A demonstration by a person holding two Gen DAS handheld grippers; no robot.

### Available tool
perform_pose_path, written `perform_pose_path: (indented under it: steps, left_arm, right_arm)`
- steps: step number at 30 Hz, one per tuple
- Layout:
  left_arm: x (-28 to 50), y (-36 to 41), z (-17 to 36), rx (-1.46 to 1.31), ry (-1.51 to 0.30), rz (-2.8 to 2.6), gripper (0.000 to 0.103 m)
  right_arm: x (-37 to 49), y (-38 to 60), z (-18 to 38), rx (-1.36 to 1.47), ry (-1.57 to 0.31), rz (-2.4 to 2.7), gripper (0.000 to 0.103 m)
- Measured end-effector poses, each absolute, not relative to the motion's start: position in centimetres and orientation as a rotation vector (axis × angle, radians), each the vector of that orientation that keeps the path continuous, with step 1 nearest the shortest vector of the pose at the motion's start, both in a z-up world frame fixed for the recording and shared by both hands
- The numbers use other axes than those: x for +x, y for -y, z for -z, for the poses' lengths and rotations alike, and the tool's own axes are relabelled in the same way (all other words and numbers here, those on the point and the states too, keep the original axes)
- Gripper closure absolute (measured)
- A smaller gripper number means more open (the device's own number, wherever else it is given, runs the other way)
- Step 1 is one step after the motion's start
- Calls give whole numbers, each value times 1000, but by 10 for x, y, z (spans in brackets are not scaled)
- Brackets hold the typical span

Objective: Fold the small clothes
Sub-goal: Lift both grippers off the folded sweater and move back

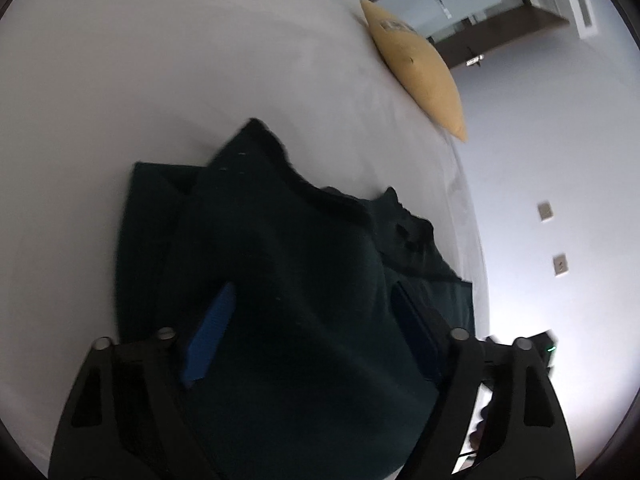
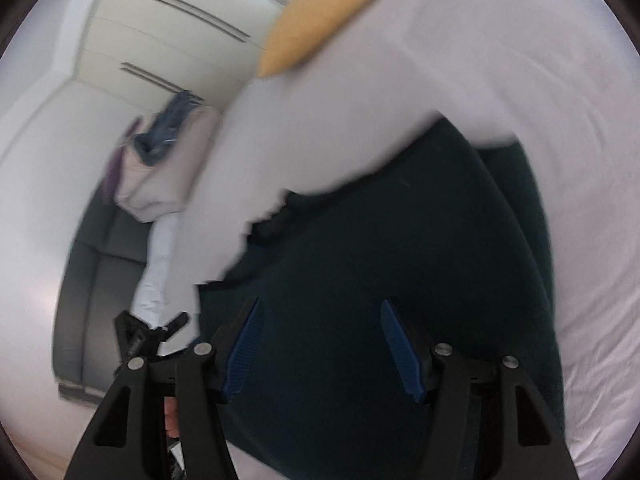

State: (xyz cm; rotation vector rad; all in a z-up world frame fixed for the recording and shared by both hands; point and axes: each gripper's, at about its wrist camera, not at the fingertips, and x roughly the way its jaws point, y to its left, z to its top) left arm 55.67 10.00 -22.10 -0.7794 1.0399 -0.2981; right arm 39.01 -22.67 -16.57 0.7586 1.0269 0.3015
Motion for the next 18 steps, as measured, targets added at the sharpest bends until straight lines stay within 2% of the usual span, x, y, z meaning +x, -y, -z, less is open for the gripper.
perform_pose_path:
  steps: [1,2,6,11,13,14,15,18]
  left_arm:
    - [559,-101,222,-778,-1040,298,36]
    - [560,-102,224,-759,-1043,298,39]
    - [558,-118,236,-772,-1025,312,55]
    - [534,-136,241,-777,-1003,304,56]
    - [526,-136,234,-758,-996,280,56]
    - [524,-136,229,-735,-986,250,56]
    - [517,-136,221,-709,-974,224,55]
    - [500,-125,192,-590,-908,197,54]
  right_arm:
    - [384,233,170,781,-1012,-305,50]
    - [380,241,175,825,-988,-310,57]
    - [365,272,180,908,-919,-251,64]
    - [353,294,173,922,-878,-149,64]
    - [347,302,166,932,-843,-86,62]
    - [342,309,161,933,-820,-29,49]
    - [337,312,155,934,-788,14,43]
    - [338,303,139,941,-731,-52,40]
